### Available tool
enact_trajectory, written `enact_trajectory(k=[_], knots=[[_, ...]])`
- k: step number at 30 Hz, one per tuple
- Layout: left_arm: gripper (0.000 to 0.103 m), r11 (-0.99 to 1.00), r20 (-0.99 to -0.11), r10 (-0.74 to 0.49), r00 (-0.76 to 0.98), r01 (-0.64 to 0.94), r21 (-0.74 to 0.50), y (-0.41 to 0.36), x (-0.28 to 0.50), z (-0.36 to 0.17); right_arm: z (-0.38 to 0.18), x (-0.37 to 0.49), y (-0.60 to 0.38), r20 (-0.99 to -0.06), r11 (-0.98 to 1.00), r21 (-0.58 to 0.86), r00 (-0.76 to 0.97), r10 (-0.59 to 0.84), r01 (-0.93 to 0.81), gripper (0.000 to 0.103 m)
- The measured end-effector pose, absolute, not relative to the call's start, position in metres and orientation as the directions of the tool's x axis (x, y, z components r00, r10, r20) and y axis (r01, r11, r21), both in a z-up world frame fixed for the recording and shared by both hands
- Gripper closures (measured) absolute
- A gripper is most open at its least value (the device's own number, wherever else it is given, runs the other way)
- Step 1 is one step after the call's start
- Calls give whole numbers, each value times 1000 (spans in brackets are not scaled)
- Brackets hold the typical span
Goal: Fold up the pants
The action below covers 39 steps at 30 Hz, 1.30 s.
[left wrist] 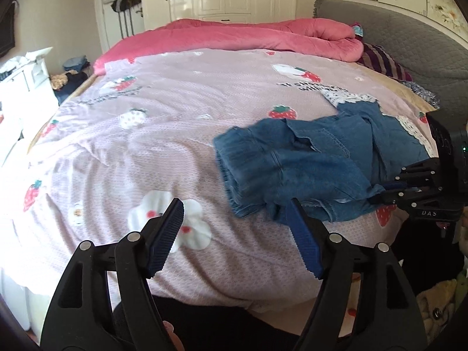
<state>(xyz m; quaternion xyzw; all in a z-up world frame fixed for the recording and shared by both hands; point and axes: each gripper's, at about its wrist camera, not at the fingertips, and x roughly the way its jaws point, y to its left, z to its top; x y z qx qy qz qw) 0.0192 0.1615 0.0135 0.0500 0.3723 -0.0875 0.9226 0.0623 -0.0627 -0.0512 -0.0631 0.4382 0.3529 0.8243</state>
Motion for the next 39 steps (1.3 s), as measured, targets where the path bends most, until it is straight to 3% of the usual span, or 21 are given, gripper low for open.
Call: enact_trajectory(k=[4,8,11,15,18,25,30,34,39], knots=[[38,985,-674,-130,727,172,-5,166,16,29,-53,60,-66,-756,741,227,365,544,-632,86],[38,965,-639,-254,726,238,-113,143,28,44,-52,57,-65,-750,730,244,352,559,-639,75],[39,937,-635,-336,696,315,-151,111,43,42,-48,54,-69,-746,727,261,346,569,-635,74],[67,907,-688,-384,616,391,-156,74,54,19,-34,51,-93,-720,732,320,348,601,-602,74],[73,905,-740,-361,567,404,-131,61,55,-8,-17,49,-117,-691,768,314,420,588,-558,74],[73,914,-786,-329,524,385,-127,63,56,-48,1,69,-127,-658,799,299,494,568,-522,74],[73,912,-776,-337,534,391,-127,63,60,-51,-13,95,-98,-695,780,301,434,574,-549,74],[73,910,-765,-351,540,390,-143,67,58,-52,-41,113,-86,-778,826,271,392,490,-495,74],[73,906,-746,-370,554,392,-158,71,58,-53,-48,111,-94,-759,819,326,386,524,-472,74]])
